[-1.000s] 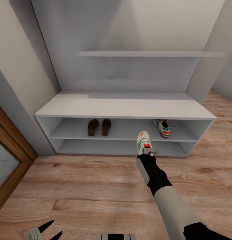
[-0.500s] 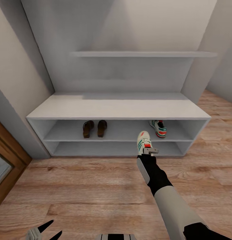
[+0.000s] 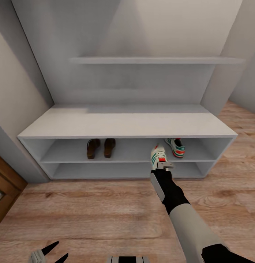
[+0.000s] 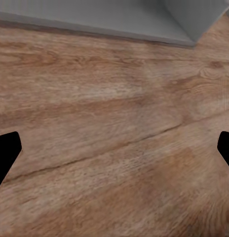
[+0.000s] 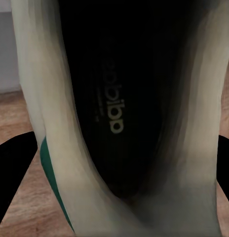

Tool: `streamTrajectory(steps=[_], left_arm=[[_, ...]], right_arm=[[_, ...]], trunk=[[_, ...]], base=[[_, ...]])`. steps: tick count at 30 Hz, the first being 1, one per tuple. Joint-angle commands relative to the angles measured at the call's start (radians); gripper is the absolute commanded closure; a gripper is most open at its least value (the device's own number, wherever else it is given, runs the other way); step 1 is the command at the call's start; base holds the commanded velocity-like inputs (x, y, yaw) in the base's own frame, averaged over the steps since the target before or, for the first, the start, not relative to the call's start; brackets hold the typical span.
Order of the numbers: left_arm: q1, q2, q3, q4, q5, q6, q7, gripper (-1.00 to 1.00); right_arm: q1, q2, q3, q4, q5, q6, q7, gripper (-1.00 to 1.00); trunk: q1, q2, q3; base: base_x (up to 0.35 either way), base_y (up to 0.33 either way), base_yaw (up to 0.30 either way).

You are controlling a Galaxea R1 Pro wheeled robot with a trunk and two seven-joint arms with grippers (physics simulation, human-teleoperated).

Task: Pick up the two gym shoes and the two sandals from the corridor floor and place them onto the hallstand (shoe rack) in the corridor, making sure they are on the rack and not on the floor. Arrange them so the two gym shoes are next to each other and the two sandals are next to each other.

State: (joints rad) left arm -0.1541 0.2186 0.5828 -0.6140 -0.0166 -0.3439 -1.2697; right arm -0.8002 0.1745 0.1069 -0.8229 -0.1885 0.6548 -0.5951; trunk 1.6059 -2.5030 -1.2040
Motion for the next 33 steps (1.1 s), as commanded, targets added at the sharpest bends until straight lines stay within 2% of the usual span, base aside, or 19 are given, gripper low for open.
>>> streamTrajectory(steps=[1, 15, 26, 33], left_arm=[[-0.001, 0.0, 0.003, 0.0, -0.002, -0.005, -0.004, -1.0], [-0.001, 0.0, 0.003, 0.0, -0.002, -0.006, -0.005, -1.0], [-0.001, 0.0, 0.005, 0.0, -0.002, -0.005, -0.005, -1.0], [-0.001, 0.0, 0.004, 0.0, -0.002, -0.004, -0.005, -1.0]], right_arm=[[-0.001, 0.0, 0.002, -0.001, -0.009, 0.002, -0.009, 1.0], [-0.001, 0.0, 0.002, -0.001, -0.009, 0.002, -0.009, 1.0], [-0.001, 0.0, 0.002, -0.001, -0.009, 0.002, -0.009, 1.0], [-0.001, 0.0, 0.002, -0.001, -0.009, 0.002, -0.009, 1.0]], trunk=[[0.0, 0.0, -0.001], [0.0, 0.0, -0.001], [0.0, 0.0, -0.001], [0.0, 0.0, -0.001]], base=[[0.332, 0.0, -0.001], [0.315, -0.043, 0.0], [0.066, -0.024, 0.0], [0.19, -0.087, 0.0]])
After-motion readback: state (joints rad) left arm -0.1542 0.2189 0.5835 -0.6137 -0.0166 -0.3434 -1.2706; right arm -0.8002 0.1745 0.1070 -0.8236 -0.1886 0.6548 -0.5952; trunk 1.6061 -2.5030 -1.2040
